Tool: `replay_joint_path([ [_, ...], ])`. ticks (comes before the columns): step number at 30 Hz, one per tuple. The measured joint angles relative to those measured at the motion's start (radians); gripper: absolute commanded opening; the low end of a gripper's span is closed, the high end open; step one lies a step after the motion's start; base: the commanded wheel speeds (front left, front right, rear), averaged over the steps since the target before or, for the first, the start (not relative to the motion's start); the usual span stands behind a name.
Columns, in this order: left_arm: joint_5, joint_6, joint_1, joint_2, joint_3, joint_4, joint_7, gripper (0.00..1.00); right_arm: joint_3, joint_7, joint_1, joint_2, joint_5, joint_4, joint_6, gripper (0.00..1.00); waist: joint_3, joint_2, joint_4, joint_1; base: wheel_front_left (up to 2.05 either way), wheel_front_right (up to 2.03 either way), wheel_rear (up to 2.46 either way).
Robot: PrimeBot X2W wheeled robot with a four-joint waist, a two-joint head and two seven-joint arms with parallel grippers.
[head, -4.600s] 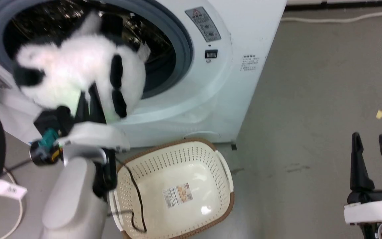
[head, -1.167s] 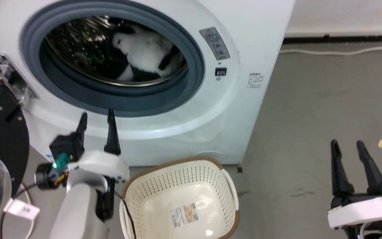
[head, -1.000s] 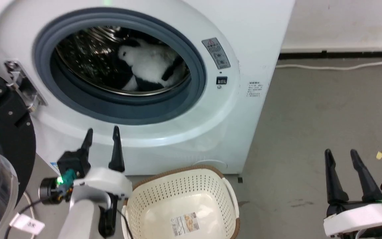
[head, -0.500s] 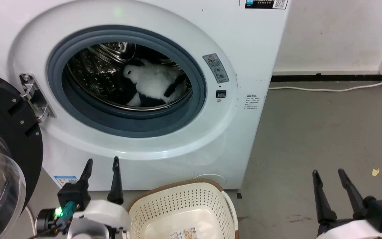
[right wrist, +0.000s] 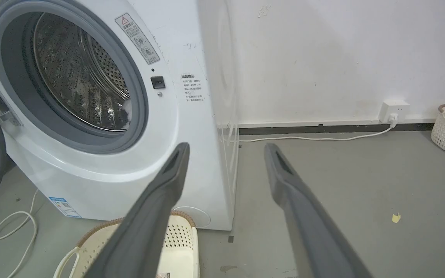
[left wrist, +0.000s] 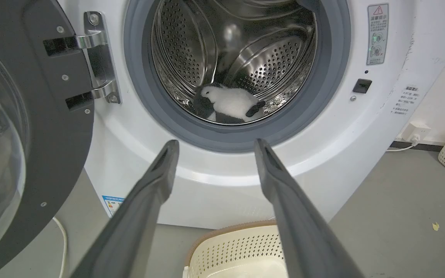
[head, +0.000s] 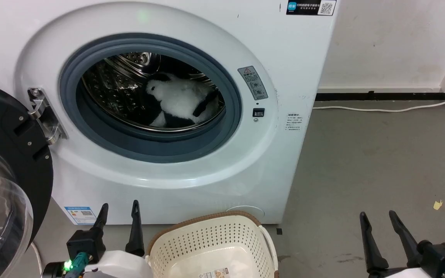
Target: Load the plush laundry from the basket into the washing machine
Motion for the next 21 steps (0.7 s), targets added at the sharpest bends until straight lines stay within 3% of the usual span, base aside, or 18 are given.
replay_joint_path([
  [21,-0.016,-0.021,0.0,0.021,-0.027,-0.005,-0.006,1.0,0.011,0.0,0.0,0.0,0.001,0.002,0.0,1.0,0.008,0.0,-0.005,0.0,0.0,0.0,0.0],
])
